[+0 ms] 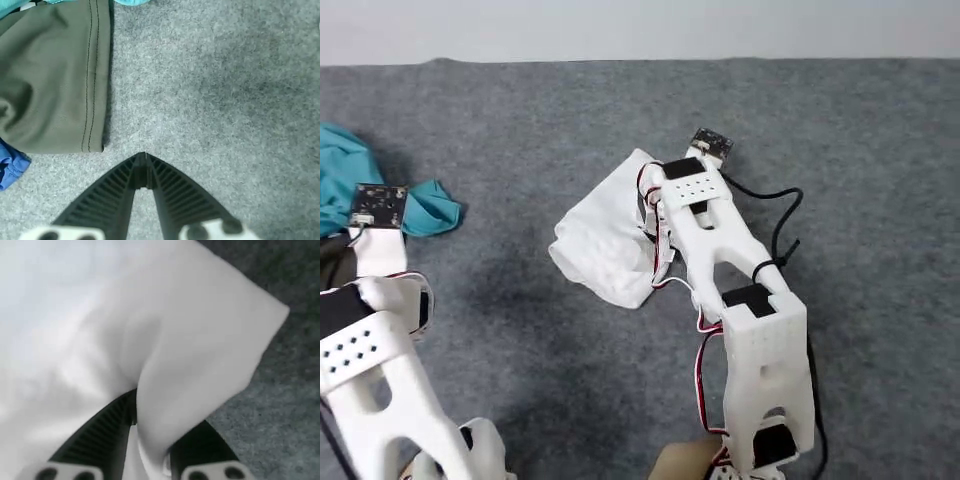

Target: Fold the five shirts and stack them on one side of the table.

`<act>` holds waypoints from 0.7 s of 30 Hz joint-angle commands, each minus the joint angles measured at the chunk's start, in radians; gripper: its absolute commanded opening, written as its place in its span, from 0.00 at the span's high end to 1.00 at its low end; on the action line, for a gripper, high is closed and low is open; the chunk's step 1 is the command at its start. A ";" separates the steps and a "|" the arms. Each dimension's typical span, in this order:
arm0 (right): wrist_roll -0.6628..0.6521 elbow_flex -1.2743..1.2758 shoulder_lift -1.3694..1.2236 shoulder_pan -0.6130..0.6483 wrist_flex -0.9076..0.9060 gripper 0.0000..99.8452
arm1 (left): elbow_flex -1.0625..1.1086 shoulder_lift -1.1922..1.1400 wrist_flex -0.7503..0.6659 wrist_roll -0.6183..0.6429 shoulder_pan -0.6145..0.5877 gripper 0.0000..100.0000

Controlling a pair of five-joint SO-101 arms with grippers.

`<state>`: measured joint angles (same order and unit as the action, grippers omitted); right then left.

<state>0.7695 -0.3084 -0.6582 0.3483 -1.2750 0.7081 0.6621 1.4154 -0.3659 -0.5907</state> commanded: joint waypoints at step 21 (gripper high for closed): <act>-0.740 -0.023 0.142 -0.585 -0.077 0.99 | -0.016 0.025 -0.011 -0.009 -0.006 1.00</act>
<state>0.0990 -0.3069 -0.6015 -0.1396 -1.3410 0.7081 0.6621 1.4154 -0.3659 -0.5907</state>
